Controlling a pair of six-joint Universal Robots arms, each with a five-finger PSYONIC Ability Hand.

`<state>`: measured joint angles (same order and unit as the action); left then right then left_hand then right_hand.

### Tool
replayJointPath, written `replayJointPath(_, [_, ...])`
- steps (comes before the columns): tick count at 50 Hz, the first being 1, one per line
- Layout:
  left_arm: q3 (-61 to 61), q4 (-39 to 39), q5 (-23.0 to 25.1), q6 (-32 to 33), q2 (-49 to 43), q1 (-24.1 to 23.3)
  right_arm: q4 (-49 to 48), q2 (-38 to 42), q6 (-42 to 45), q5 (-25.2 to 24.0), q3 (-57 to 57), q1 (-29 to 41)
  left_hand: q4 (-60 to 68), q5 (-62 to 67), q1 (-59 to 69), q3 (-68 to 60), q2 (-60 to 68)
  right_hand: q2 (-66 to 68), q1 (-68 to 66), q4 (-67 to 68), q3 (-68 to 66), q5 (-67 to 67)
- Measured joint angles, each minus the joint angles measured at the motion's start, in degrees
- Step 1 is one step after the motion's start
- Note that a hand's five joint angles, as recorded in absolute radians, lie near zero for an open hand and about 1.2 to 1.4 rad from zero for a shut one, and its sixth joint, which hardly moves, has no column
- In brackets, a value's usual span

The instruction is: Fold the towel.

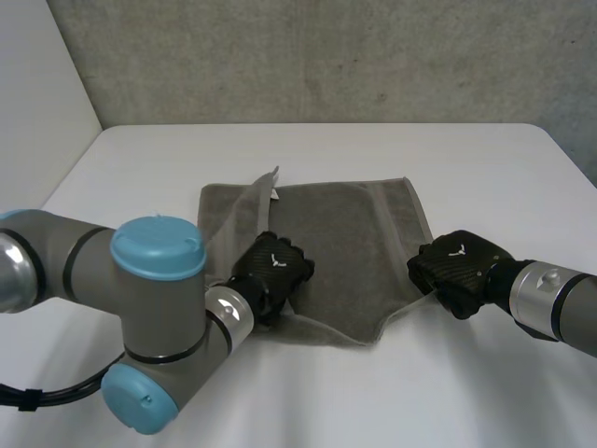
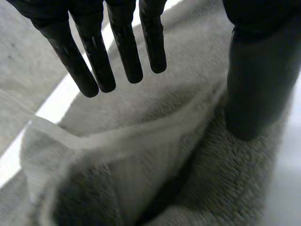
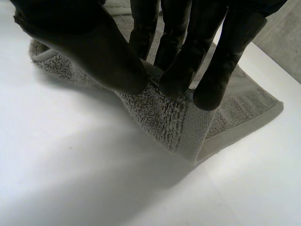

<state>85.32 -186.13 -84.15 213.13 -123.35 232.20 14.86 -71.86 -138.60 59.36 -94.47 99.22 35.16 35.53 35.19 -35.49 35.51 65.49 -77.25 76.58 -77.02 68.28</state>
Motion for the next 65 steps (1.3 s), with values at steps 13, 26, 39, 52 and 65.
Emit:
replayJointPath(13, [-4.89, 1.91, -0.75, -0.01, -3.39, 0.51, -0.18, 0.24, 0.0, -0.03, -0.14, -0.16, 19.2, 18.16, 19.45, -18.76, 18.46, 0.0, 0.0, 0.0, 0.0, 0.0])
replayJointPath(26, [-7.7, 0.86, -12.34, -1.33, -3.97, 5.99, -0.21, 0.44, 0.6, 0.36, -0.31, -0.01, 46.74, 45.95, 44.44, -47.18, 45.76, 0.0, 0.0, 0.0, 0.0, 0.0])
replayJointPath(39, [-3.3, -1.36, -23.23, -13.85, 0.39, 19.61, -0.13, 0.5, 3.02, 0.79, -0.56, -0.39, 48.54, 47.93, 45.29, -49.74, 48.03, 0.0, 0.0, 0.0, 0.0, 0.0])
replayJointPath(52, [8.86, -7.61, -25.21, -15.15, 5.94, 25.6, -0.09, 0.58, 2.99, 1.1, -0.6, 0.07, 41.04, 41.05, 41.68, -40.8, 40.83, 0.0, 0.0, 0.0, 0.0, 0.0])
replayJointPath(65, [12.37, -9.58, -24.53, -14.21, 8.67, 24.93, -0.05, 0.5, 2.98, 1.38, -0.63, 0.1, -10.57, -12.66, -10.63, 11.87, -10.09, 0.0, 0.0, 0.0, 0.0, 0.0])
